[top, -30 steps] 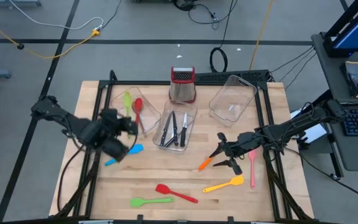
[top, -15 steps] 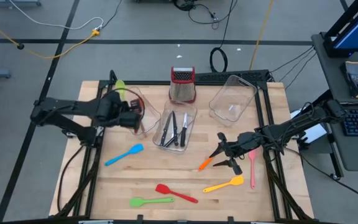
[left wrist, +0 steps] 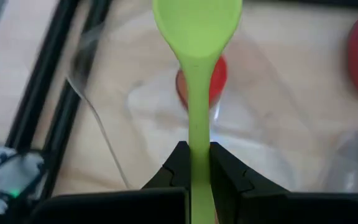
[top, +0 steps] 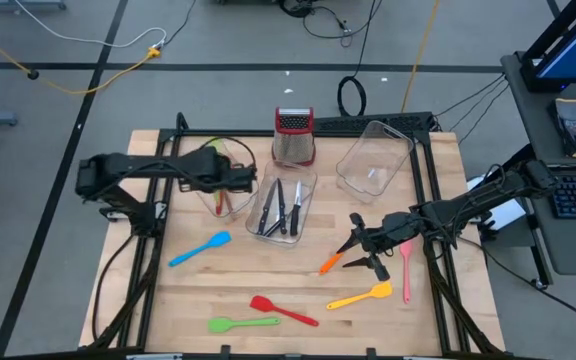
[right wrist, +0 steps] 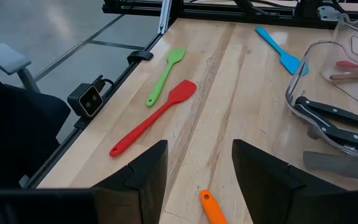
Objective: Pick & Place Kitchen Items
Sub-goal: Put the light green ladle into the left transparent bin
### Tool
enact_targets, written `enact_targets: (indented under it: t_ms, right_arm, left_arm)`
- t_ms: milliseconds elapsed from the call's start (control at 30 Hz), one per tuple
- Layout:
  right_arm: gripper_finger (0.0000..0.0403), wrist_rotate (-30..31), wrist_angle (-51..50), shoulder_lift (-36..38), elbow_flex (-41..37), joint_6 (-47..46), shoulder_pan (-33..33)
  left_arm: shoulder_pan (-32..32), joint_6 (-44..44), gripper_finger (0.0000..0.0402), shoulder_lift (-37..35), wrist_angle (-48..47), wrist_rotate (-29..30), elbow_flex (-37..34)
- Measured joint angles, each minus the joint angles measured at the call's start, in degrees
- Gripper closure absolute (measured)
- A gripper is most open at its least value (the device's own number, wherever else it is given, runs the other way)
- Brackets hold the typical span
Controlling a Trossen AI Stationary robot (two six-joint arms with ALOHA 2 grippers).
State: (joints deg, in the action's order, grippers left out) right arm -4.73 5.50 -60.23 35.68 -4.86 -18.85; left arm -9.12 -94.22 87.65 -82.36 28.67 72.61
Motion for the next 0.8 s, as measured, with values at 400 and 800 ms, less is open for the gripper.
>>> enact_targets:
  t_ms: [400, 800]
  right_arm:
    - [0.0229, -0.02, -0.14, 0.00, 0.00, 0.00, -0.02]
    - [0.0231, 0.00, -0.09, 0.00, 0.00, 0.00, -0.02]
  left_arm:
    - [-5.61, 4.57, 0.0383, 2.18, 11.78, -8.64, -9.06]
    - [-7.86, 7.32, 0.0383, 2.10, 23.63, -11.41, -17.51]
